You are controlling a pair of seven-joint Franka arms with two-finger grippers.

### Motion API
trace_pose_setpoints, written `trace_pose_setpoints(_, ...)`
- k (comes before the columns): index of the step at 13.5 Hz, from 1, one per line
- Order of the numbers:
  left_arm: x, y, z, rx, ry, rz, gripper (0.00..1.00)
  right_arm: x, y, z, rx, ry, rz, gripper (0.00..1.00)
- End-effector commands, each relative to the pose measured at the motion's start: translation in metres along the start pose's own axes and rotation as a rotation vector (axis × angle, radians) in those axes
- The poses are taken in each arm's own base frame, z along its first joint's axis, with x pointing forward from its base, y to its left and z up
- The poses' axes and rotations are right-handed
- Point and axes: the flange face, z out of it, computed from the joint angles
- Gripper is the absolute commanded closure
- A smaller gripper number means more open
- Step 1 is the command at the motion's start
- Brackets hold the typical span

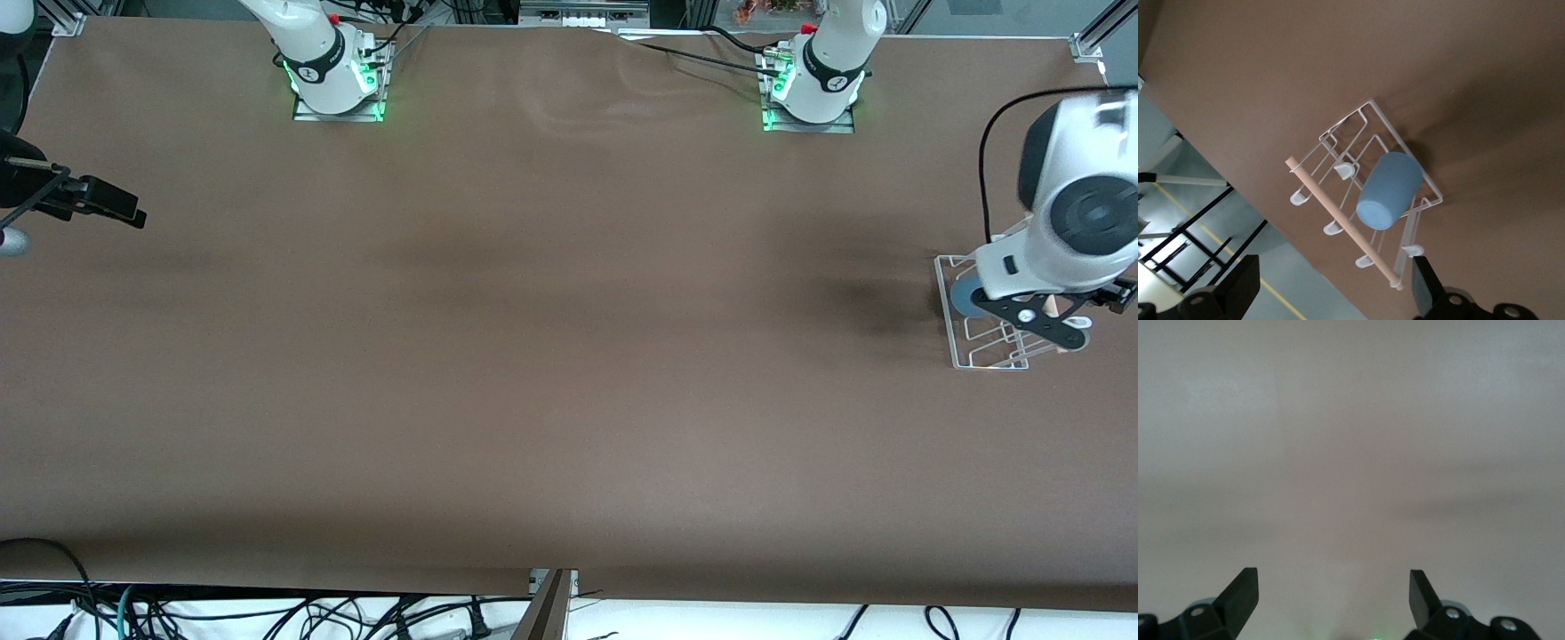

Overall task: Transfer cup to left arm and place on rack
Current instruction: 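Open the left gripper and raise it away from the rack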

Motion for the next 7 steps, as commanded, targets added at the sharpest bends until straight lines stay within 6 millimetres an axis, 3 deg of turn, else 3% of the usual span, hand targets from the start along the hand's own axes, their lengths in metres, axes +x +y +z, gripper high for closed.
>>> trace_pose_setpoints(1,-0.021,-0.013,-0.046,-0.184,0.11,-0.126,0.0,0.009,-0.001,-0.003,0.002,0.022,0.003,0.0)
trace_pose_setpoints(3,-0.031,-0.016,-0.075,-0.263,0.132,-0.263,0.0,0.016,0.003,0.002,0.005,0.036,0.007,0.0)
trace_pose_setpoints(7,-0.05,-0.02,-0.101,-0.524,0.211,-0.589,0.0,0.016,0.005,0.003,0.002,0.033,0.01,0.0)
